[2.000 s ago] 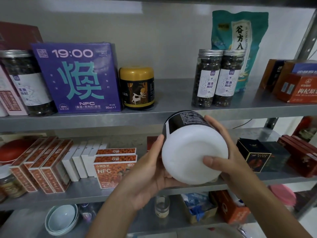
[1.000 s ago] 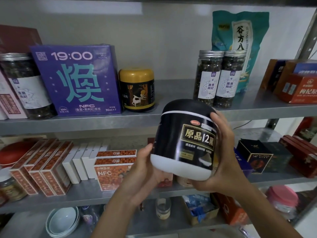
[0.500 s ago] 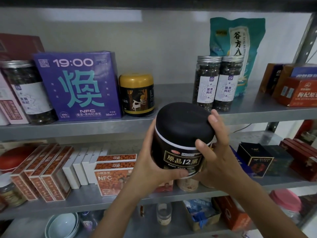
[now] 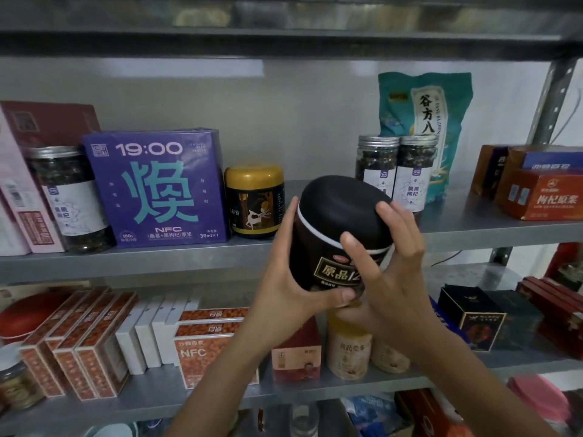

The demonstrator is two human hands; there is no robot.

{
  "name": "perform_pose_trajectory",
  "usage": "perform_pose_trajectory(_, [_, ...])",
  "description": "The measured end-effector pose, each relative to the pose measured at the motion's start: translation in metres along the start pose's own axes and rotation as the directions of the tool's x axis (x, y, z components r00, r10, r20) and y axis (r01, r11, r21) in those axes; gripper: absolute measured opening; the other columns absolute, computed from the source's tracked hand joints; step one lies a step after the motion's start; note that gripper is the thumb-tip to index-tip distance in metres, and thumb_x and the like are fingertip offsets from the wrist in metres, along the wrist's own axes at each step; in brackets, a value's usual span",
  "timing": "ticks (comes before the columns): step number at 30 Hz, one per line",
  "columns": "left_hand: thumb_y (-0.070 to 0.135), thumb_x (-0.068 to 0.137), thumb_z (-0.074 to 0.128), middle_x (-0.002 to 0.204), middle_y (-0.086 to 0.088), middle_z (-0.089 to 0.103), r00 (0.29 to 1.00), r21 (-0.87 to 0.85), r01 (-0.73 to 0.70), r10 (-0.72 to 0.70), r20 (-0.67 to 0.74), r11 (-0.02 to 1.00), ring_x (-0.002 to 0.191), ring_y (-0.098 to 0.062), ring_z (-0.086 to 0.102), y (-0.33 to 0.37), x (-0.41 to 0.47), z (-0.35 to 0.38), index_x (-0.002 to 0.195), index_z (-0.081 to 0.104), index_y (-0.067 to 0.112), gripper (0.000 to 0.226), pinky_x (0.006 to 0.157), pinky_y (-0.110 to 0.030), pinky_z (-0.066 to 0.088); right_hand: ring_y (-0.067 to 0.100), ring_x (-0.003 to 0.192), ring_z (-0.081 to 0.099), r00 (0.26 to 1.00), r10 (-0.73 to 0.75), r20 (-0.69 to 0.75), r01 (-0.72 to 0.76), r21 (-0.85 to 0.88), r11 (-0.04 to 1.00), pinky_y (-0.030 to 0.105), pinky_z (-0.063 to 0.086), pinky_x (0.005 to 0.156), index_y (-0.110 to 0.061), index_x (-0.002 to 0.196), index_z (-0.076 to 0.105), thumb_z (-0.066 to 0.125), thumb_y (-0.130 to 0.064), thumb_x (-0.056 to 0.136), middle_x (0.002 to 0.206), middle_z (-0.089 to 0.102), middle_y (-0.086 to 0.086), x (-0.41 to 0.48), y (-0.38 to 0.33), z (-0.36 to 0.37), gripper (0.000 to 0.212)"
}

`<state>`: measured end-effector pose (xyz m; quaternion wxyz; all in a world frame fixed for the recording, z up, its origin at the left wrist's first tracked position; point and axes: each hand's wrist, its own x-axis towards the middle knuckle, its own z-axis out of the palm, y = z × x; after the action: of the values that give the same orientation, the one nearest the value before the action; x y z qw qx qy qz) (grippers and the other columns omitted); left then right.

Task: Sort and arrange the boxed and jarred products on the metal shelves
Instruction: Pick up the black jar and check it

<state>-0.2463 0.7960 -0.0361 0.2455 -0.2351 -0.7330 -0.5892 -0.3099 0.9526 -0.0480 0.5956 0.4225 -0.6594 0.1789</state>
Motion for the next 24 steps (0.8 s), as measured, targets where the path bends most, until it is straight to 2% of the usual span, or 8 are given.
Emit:
perform_pose_trajectory(3, [0.049, 0.077, 0.073, 0.152, 0.017, 0.033, 0.999, 0.164, -0.039, 0.034, 0.028, 0.986, 0.14, -0.005, 0.034, 0.012, 0.013, -0.025, 0.152, 0.021, 0.037, 0.091, 0.11, -0.032, 0.04, 0.047, 0.135, 0.022, 1.0, -0.012, -0.022, 0.013, 0.042, 0.999, 0.058, 0.027, 0.114, -0.029, 0.139, 0.022, 0.072, -0.053, 0.081, 0.14, 0.021, 0.017, 0.015, 0.008, 0.0, 0.08])
perform_pose_trajectory(5, [0.065, 0.085, 0.051, 0.157, 0.012, 0.026, 0.986, 0.432, -0.075, 0.131, -0.1, 0.899, 0.142, 0.0, 0.025, 0.018, 0.025, -0.047, 0.146, 0.027, 0.045, 0.068, 0.113, -0.025, 0.03, 0.046, 0.133, 0.024, 0.999, -0.035, -0.042, 0.036, 0.028, 0.999, 0.057, 0.028, 0.114, -0.029, 0.138, 0.027, 0.07, -0.055, 0.083, 0.139, 0.022, 0.016, 0.024, 0.015, 0.003, 0.075])
perform_pose_trajectory(7, [0.053, 0.096, 0.042, 0.157, 0.008, 0.025, 0.946, 0.686, -0.115, 0.29, -0.146, 0.719, 0.142, 0.002, 0.021, 0.022, 0.037, -0.065, 0.147, 0.029, 0.039, 0.054, 0.11, -0.013, 0.021, 0.046, 0.133, 0.024, 0.999, -0.043, -0.031, 0.043, -0.001, 0.999, 0.056, 0.027, 0.115, -0.026, 0.136, 0.036, 0.068, -0.055, 0.084, 0.139, 0.023, 0.016, 0.03, 0.022, 0.01, 0.068])
perform_pose_trajectory(8, [0.044, 0.099, 0.042, 0.158, 0.005, 0.024, 0.938, 0.778, -0.105, 0.322, -0.13, 0.619, 0.143, -0.004, 0.021, 0.022, 0.044, -0.071, 0.149, 0.029, 0.032, 0.053, 0.111, -0.016, 0.019, 0.045, 0.134, 0.024, 0.999, -0.032, -0.016, 0.032, -0.01, 0.999, 0.057, 0.027, 0.115, -0.023, 0.135, 0.037, 0.069, -0.054, 0.083, 0.14, 0.022, 0.015, 0.033, 0.024, 0.014, 0.069])
perform_pose_trajectory(11, [0.02, 0.095, 0.054, 0.16, -0.007, 0.022, 0.963, 0.944, -0.04, 0.264, -0.051, 0.328, 0.146, -0.024, 0.021, 0.014, 0.058, -0.075, 0.153, 0.026, 0.018, 0.064, 0.112, -0.032, 0.017, 0.043, 0.137, 0.021, 0.999, -0.019, 0.046, 0.02, -0.029, 0.999, 0.056, 0.025, 0.116, -0.021, 0.139, 0.034, 0.069, -0.054, 0.081, 0.143, 0.02, 0.015, 0.035, 0.029, 0.029, 0.075])
perform_pose_trajectory(14, [0.011, 0.088, 0.061, 0.16, -0.013, 0.021, 0.987, 0.983, -0.026, 0.16, -0.003, 0.181, 0.148, -0.03, 0.014, -0.001, 0.063, -0.07, 0.153, 0.022, 0.011, 0.076, 0.119, -0.037, 0.005, 0.042, 0.138, 0.02, 0.995, -0.003, 0.104, 0.01, -0.064, 0.998, 0.053, 0.019, 0.119, -0.017, 0.143, 0.028, 0.064, -0.058, 0.08, 0.145, 0.019, 0.015, 0.04, 0.034, 0.038, 0.084])
perform_pose_trajectory(20, [0.009, 0.078, 0.069, 0.14, -0.018, 0.046, 0.974, 0.993, 0.008, 0.226, -0.034, 0.117, 0.134, -0.035, 0.037, -0.009, 0.07, -0.063, 0.145, 0.038, 0.002, 0.074, 0.117, -0.049, 0.024, 0.041, 0.141, 0.021, 0.93, 0.025, 0.366, 0.016, -0.108, 0.994, 0.054, 0.023, 0.118, -0.012, 0.15, 0.013, 0.092, -0.054, 0.043, 0.149, 0.014, 0.015, 0.061, 0.041, 0.043, 0.139])
perform_pose_trajectory(24, [0.01, 0.077, 0.07, 0.139, -0.017, 0.046, 0.976, 0.994, 0.007, 0.217, -0.03, 0.107, 0.133, -0.034, 0.038, -0.01, 0.072, -0.063, 0.148, 0.034, 0.005, 0.079, 0.116, -0.05, 0.026, 0.045, 0.141, 0.025, 0.88, 0.037, 0.474, 0.026, -0.126, 0.992, 0.058, 0.025, 0.116, -0.005, 0.152, 0.018, 0.093, -0.053, 0.039, 0.151, 0.02, 0.024, 0.072, 0.043, 0.047, 0.143])
